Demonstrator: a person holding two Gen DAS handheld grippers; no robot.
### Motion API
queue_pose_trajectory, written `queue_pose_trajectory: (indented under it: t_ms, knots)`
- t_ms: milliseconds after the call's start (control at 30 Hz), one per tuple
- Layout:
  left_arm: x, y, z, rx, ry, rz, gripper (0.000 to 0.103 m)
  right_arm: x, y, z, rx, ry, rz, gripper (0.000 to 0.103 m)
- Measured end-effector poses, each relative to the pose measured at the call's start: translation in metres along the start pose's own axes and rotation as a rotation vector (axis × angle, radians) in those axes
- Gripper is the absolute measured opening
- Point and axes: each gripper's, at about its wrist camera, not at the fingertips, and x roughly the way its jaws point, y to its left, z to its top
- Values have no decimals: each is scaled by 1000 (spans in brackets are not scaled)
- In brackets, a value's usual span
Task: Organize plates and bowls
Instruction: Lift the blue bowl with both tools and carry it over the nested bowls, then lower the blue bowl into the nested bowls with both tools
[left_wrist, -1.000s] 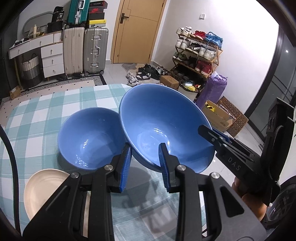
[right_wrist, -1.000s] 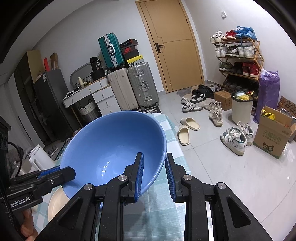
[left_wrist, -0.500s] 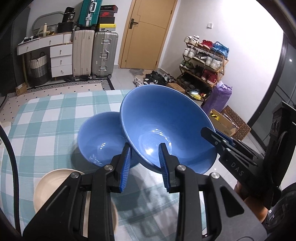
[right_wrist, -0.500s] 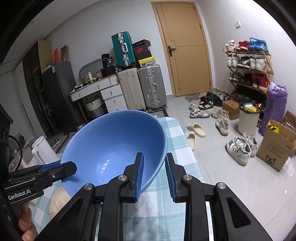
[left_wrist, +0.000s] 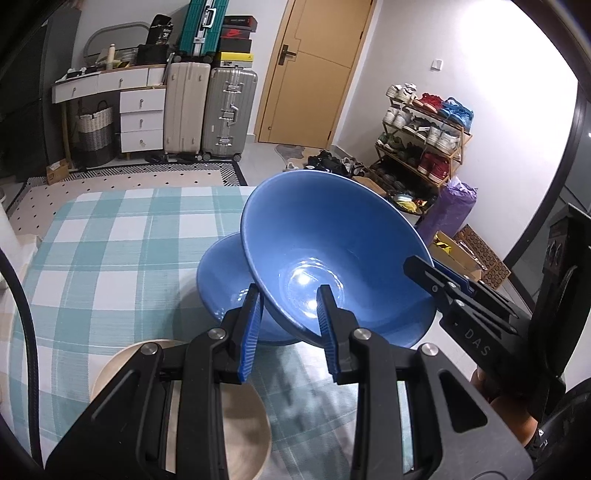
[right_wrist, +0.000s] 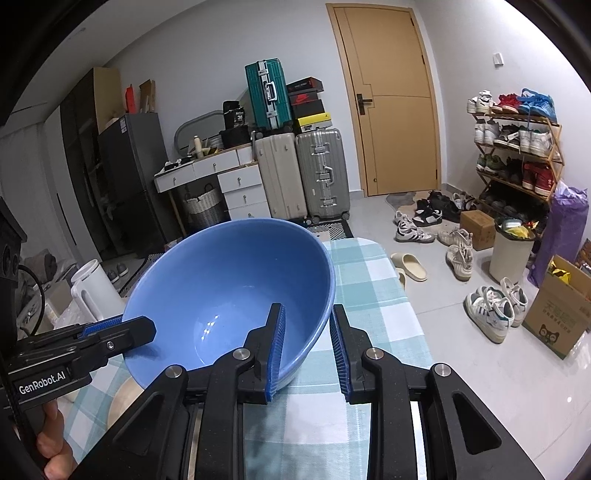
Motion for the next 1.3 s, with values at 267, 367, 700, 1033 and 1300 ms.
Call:
queue_pose_trajectory:
  t_ms: [267,367,700,1033,1300]
  knots:
    - [20,15,2,-23,18,24,27,22,9,0,-15,30,15,26]
    - [29,21,1,-32,28,32,27,30,11,-2,-19,43,17,26]
    - [59,42,1,-49,41,59,27,54,21,-7,-35,74,19,26]
    - [85,61,-1,-59,60,86,27,74,30,-12,-52,99,30,27]
    - [114,73,-7,-54,96,98,27,94,34,-20,-68,135,24,27]
